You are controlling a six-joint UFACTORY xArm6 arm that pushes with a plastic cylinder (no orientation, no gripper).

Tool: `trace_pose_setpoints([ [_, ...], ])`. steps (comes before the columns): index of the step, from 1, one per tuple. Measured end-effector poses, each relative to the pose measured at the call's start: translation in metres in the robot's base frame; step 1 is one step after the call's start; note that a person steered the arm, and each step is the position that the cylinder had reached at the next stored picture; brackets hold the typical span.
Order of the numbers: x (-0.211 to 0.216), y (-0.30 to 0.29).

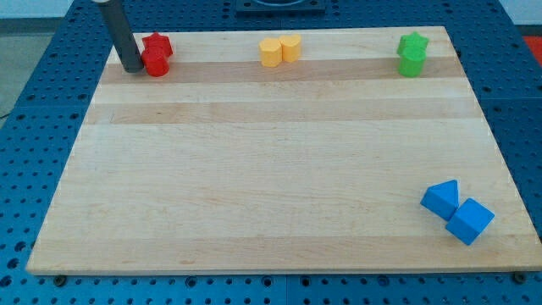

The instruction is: Separate the red star from the red circle

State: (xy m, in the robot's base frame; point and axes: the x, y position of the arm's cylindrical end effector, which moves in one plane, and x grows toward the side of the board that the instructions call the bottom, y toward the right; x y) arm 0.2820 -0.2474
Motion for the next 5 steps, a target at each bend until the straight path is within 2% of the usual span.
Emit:
trace_pose_setpoints([
  [2, -0.004, -0.006],
  [3, -0.035, -0.018],
  [5, -0.054, -0.015],
])
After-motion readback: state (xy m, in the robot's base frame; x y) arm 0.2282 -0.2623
